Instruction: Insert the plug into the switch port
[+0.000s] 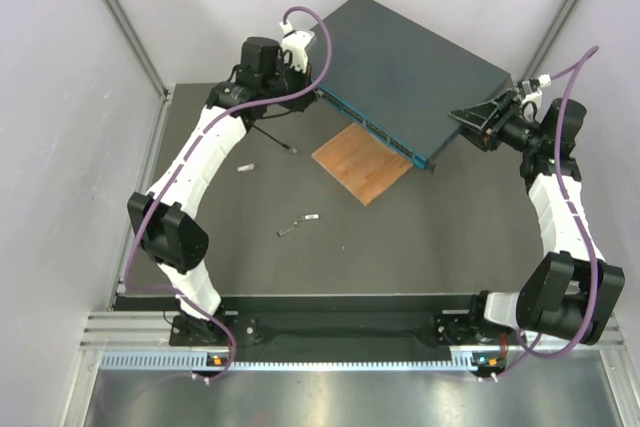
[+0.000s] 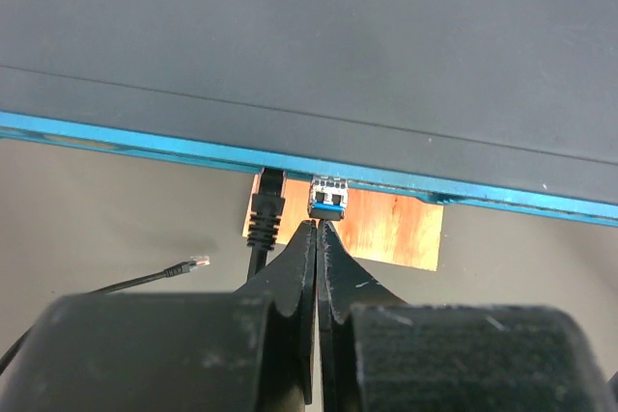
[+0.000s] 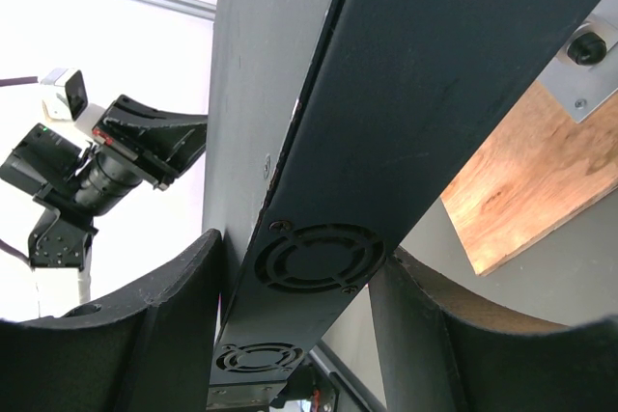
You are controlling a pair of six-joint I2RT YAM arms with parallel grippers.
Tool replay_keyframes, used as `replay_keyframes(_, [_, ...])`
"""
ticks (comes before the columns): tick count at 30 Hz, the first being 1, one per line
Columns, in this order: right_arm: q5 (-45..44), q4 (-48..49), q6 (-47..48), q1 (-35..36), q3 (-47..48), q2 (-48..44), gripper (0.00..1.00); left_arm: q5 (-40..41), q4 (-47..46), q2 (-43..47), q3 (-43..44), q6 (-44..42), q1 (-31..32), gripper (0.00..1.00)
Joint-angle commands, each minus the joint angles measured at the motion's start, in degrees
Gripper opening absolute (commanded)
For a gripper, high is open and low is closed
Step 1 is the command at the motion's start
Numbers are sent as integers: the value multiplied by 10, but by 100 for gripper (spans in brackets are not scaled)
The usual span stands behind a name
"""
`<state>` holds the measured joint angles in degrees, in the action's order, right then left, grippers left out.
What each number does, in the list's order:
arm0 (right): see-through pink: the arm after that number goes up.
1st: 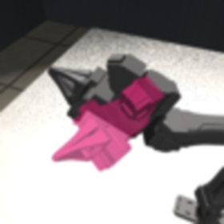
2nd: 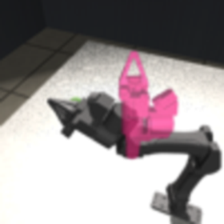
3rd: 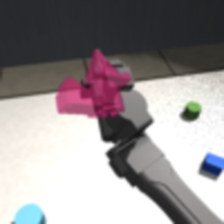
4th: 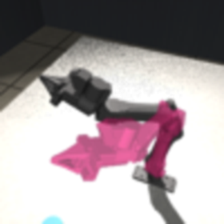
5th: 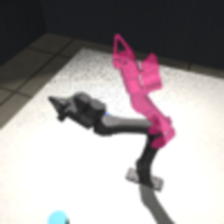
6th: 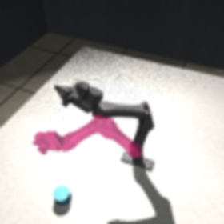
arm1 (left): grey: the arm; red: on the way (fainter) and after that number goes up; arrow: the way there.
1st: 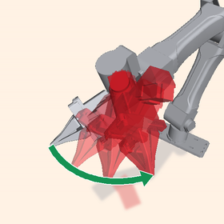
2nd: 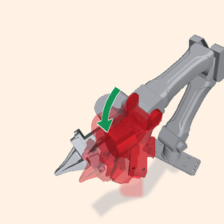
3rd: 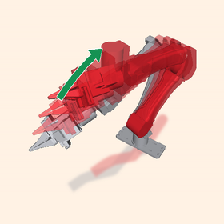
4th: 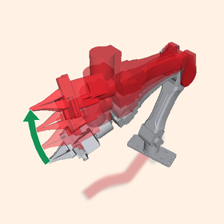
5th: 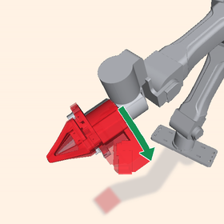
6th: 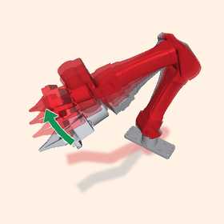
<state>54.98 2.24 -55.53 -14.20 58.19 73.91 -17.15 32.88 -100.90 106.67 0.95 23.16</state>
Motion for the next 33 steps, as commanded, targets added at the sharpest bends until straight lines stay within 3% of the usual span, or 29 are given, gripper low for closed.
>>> replay_keyframes(1, [-53,32,68,27,14,32,0,-9,-42,-10,28,12,4,0])
replay_keyframes(33, [-52,17,83,24,18,40,0,-17,-117,-81,99,63,17,0])
